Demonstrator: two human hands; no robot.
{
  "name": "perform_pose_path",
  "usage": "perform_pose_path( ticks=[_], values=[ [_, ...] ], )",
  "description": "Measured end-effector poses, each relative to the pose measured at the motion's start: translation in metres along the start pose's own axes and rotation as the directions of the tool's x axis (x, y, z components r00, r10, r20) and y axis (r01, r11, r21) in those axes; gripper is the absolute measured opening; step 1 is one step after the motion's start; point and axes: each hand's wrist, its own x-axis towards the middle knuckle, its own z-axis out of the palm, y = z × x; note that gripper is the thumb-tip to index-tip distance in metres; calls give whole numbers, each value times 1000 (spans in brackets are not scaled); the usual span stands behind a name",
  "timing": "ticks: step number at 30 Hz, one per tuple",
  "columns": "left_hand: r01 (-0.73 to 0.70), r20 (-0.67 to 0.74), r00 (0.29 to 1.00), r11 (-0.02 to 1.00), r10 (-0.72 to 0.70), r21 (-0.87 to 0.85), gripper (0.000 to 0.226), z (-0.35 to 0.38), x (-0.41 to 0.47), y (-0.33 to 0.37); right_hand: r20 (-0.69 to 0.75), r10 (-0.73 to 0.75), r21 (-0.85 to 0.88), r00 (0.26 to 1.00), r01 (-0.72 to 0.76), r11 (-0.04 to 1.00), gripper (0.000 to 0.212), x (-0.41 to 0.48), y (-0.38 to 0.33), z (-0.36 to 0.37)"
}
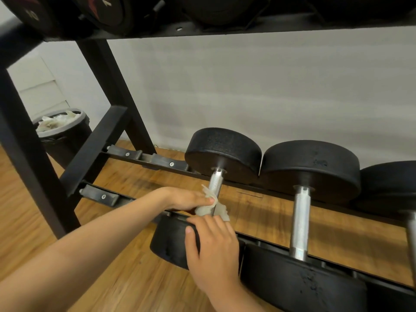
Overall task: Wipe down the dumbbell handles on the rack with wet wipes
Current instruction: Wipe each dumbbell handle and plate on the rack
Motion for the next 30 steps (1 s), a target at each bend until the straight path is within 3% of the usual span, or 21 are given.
perform_pose_path(
  ticks=[2, 5, 10, 13, 15, 16, 18, 20, 22, 26, 28, 30],
  values=[
    [-48, -77, 996, 999, 46, -20, 31, 3, -3, 3, 3, -8, -2, 1000, 8, 1000, 29, -1, 1, 0],
    [-136, -223, 968, 986, 112, -97, 25, 10, -1, -2, 18, 0, -9, 1000, 0, 1000, 29, 0, 2, 1],
    [-56, -111, 992, 998, 57, 16, 32, 2, -5, -10, -14, 49, 15, 999, -49, 999, 32, 1, 3, -2],
    [-33, -76, 996, 989, 44, 143, 27, 4, -7, -15, -83, 324, 135, 942, -312, 941, 37, 3, 6, -3],
    [-33, -51, 998, 984, 42, 178, 16, 4, -9, -18, -52, 462, 257, 885, -435, 863, 39, 4, 8, 0],
    [-31, -32, 999, 980, 38, 199, 17, 1, -9, -18, -39, 486, 301, 873, -454, 839, 40, 3, 9, 2],
    [-28, -48, 998, 980, 38, 196, 50, -2, -10, -17, -21, 534, 387, 845, -485, 784, 46, 2, 10, 4],
    [-31, -93, 995, 986, 46, 161, 49, 0, -7, -22, 4, 591, 477, 807, -521, 708, 49, 3, 12, 5],
    [-21, -101, 994, 980, 42, 197, 33, 1, -6, -23, 25, 622, 535, 783, -536, 653, 42, 3, 15, 6],
    [13, -32, 999, 944, -3, 331, 44, -4, -8, -17, 51, 618, 529, 785, -546, 650, 31, 3, 15, 5],
    [-28, -28, 999, 961, 37, 277, 45, -6, -10, -19, 55, 617, 526, 785, -548, 651, 34, 3, 15, 5],
    [-56, -121, 990, 991, 71, 122, 41, -4, -11, -27, 39, 608, 516, 793, -537, 667, 41, 3, 14, 4]
  ],
)
